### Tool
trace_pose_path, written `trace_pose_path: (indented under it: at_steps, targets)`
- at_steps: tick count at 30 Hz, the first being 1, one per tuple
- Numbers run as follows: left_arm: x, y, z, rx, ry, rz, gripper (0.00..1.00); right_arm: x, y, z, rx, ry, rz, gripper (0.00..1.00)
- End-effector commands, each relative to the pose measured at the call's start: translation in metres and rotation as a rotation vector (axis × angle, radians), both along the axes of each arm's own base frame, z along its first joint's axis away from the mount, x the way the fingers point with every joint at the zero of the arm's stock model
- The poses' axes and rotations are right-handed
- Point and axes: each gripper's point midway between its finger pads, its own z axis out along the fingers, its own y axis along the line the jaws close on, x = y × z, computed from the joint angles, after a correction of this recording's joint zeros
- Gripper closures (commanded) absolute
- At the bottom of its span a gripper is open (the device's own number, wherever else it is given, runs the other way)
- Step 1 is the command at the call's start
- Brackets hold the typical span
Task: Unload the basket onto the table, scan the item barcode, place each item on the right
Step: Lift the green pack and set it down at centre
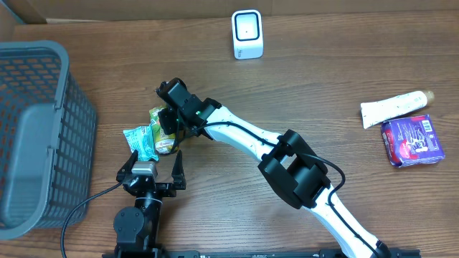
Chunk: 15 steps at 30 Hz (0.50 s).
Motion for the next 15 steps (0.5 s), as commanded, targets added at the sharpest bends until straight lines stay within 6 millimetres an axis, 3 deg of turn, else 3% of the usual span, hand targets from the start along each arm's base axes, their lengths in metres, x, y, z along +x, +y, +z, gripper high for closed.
trace_pose_path:
  at_steps: [1,5,9,15]
  targets:
    - [0.0,0.003,-0.001,-0.017,-0.004,0.015,0.01,0.002,-0.019,-0.01,-0.063,0.022,-0.018,0.96]
    - [0.0,0.003,-0.001,-0.017,-0.004,0.015,0.0,0.016,-0.038,0.021,-0.046,0.026,-0.047,0.96]
    - [0.0,0.003,-0.001,-0.017,-0.004,0.015,0.0,0.031,-0.074,0.042,-0.072,0.048,-0.062,0.96]
    - [0.0,0.003,-0.001,-0.017,-0.004,0.015,0.01,0.034,-0.137,0.048,-0.122,0.17,-0.021,0.96]
